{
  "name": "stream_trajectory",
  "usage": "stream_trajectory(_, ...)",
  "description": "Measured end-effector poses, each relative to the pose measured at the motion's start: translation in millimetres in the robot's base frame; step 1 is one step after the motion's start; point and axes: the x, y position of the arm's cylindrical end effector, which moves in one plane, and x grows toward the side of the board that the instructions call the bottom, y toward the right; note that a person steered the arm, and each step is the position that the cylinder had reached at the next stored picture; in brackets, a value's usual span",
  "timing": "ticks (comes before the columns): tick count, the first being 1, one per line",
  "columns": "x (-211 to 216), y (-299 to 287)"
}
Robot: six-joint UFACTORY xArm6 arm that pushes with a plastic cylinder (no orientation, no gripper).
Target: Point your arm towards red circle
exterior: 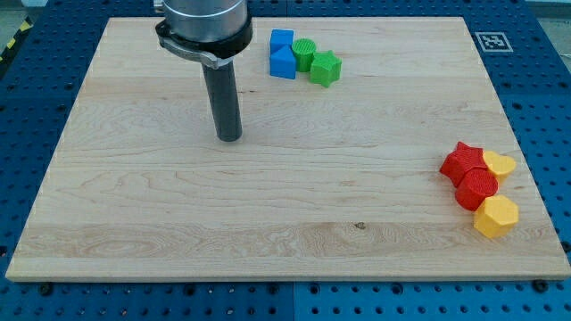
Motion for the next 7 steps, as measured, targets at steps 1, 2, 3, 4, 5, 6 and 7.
stream_trajectory(1, -0.1, 0.0)
stream_trajectory(2, -0.2, 0.0)
stream_trajectory(3, 17.0, 6.9)
stream_trajectory(4, 61.3, 60.5)
stream_trajectory(5, 91.3, 128.9)
stream_trajectory(6, 114.5, 199.5)
stream_trajectory(7, 124.3, 228.1)
